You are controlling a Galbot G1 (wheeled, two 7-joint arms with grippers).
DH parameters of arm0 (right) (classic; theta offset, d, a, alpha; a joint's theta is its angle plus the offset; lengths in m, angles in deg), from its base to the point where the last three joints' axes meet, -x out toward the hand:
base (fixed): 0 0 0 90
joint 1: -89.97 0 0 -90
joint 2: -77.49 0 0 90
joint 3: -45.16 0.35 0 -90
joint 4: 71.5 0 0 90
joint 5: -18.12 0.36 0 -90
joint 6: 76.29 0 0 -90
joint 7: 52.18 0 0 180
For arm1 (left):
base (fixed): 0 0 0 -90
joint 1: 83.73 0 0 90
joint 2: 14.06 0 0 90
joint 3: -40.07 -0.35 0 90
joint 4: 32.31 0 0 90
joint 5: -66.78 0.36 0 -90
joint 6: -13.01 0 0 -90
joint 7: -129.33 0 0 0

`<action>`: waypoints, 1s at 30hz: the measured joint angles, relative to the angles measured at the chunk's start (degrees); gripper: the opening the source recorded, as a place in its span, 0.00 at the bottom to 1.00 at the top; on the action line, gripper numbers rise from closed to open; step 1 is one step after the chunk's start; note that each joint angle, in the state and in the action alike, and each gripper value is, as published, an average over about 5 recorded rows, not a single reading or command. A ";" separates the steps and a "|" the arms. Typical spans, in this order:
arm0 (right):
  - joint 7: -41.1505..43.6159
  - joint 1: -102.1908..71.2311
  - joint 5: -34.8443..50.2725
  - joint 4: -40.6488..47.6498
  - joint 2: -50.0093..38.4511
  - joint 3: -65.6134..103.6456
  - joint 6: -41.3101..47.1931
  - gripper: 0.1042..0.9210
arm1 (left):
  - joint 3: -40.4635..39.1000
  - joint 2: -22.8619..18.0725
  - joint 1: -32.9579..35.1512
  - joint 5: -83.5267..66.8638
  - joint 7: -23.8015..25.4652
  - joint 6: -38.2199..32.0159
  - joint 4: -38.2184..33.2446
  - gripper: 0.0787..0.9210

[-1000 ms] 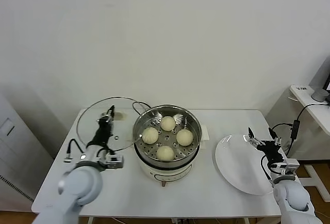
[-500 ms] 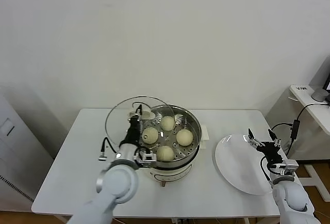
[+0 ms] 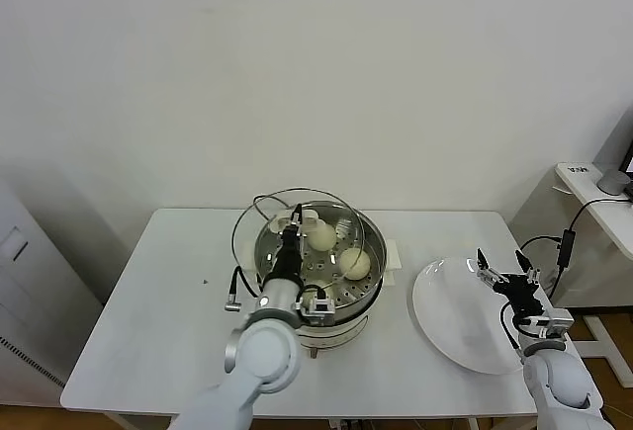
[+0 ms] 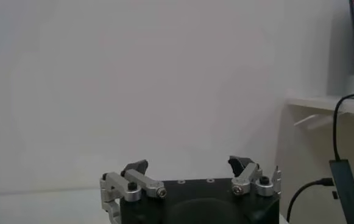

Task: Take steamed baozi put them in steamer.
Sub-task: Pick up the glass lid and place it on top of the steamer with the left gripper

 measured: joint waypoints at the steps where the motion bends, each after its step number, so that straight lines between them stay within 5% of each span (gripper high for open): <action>1: 0.00 0.00 0.00 -0.03 0.00 0.00 0.00 0.88 | -0.23 -0.30 -0.01 0.16 0.00 0.08 0.23 0.03; 30: 0.23 -0.65 0.22 -0.45 -0.29 0.76 0.03 0.88 | -2.62 -4.24 -0.51 0.33 -3.03 -0.82 6.44 0.03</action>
